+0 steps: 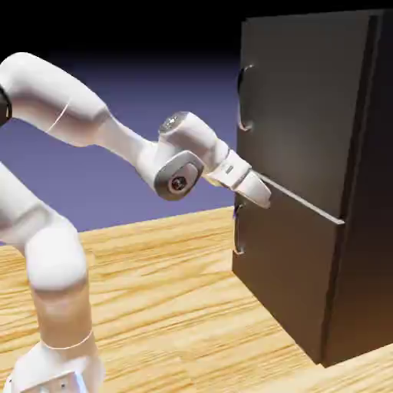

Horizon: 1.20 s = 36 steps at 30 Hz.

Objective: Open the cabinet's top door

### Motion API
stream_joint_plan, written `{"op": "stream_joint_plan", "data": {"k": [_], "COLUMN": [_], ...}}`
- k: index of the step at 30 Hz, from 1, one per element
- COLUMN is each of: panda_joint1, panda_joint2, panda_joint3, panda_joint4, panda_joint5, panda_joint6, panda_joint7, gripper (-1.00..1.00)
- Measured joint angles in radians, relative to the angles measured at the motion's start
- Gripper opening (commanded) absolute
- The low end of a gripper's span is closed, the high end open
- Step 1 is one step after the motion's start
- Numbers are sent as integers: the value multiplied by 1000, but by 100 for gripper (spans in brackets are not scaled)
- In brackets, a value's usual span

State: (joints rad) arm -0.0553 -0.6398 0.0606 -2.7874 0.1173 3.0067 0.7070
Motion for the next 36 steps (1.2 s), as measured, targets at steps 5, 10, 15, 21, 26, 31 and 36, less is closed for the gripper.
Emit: {"op": "stream_joint_plan", "data": {"k": [5, 10, 15, 21, 26, 31, 36], "panda_joint1": [-125, -249, -374, -524, -648, -773, -898], "panda_joint2": [-129, -259, -388, -544, -673, -803, -932], "panda_joint3": [112, 224, 337, 471, 584, 696, 808], "panda_joint4": [42, 84, 125, 176, 217, 259, 301], "panda_joint5": [217, 435, 652, 913, 1131, 1348, 1566], "panda_joint6": [-56, -112, -169, -236, -292, -349, -405], "panda_joint7": [-63, -126, -189, -265, -328, -391, -454], "gripper": [100, 100, 100, 100, 100, 100, 100]}}
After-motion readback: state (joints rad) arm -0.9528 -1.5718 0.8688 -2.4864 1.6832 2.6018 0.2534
